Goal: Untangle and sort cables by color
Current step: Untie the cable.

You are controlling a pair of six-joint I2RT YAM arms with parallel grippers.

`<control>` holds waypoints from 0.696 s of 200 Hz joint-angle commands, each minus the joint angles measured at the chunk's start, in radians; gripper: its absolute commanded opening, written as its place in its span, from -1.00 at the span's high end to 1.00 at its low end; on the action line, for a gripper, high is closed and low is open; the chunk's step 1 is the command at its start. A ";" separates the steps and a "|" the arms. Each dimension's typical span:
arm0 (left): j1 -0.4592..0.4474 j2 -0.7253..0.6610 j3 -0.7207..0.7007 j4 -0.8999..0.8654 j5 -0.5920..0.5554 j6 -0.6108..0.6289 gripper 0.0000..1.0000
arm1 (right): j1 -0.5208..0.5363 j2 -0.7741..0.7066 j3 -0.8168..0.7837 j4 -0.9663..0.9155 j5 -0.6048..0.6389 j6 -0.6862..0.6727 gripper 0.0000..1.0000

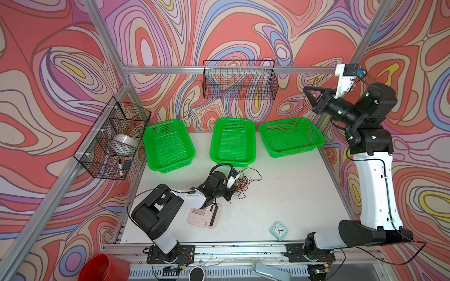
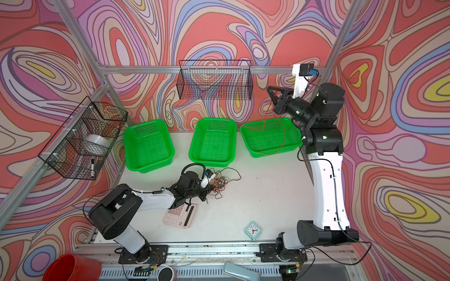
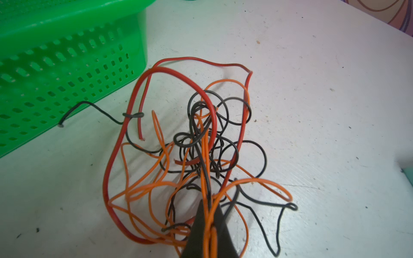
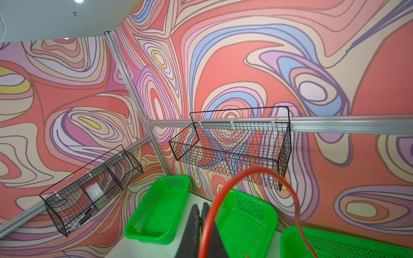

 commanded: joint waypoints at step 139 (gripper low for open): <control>-0.005 -0.218 0.029 0.015 -0.116 0.064 -1.00 | 0.120 0.278 0.319 0.119 -0.164 0.088 1.00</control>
